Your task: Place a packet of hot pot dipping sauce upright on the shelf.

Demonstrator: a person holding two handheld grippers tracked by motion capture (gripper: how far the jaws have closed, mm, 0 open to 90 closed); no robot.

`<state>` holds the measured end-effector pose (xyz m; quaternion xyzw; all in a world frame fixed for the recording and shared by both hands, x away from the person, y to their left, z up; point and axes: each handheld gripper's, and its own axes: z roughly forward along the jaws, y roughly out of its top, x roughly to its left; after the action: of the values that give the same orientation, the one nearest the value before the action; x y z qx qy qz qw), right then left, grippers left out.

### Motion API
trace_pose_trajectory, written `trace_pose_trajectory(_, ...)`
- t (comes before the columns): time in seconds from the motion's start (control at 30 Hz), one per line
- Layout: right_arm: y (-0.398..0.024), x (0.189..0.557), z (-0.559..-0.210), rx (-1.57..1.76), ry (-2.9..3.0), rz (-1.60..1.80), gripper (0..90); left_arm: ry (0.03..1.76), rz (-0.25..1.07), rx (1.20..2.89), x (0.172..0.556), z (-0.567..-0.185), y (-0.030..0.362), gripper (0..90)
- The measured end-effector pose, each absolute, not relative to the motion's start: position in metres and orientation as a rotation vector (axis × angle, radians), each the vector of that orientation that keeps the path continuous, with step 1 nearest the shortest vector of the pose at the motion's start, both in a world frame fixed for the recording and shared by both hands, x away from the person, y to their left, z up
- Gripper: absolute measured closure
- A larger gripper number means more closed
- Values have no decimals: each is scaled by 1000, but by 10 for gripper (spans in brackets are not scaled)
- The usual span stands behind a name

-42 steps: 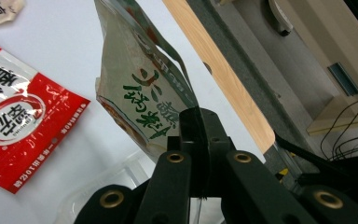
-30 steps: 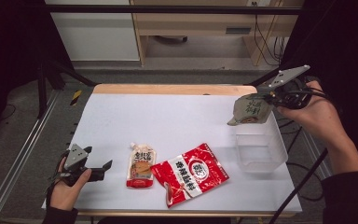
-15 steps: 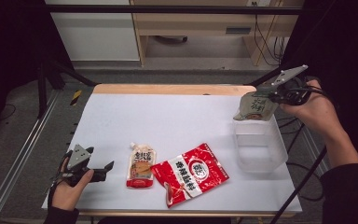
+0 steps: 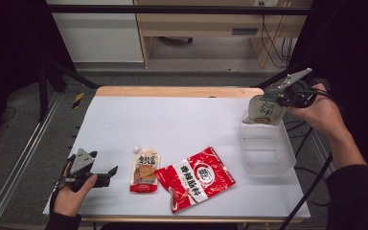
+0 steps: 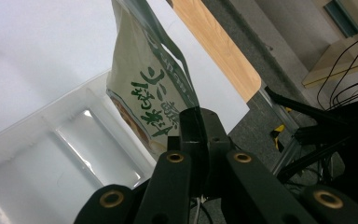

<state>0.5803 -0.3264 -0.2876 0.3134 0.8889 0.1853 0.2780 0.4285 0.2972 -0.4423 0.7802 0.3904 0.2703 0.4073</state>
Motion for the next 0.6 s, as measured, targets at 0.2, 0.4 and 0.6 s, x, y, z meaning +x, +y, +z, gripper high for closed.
trace_pose_trajectory(0.2,-327,585,-299,851,2418,485,900,986,684,1968,428,-442,297,62)
trace_pose_trajectory(0.4,-326,589,-307,851,2463,481,900,984,680,1971,429,-442,297,62)
trace_pose_trajectory(0.6,-323,596,-316,862,2508,461,900,982,678,1971,429,-442,297,62)
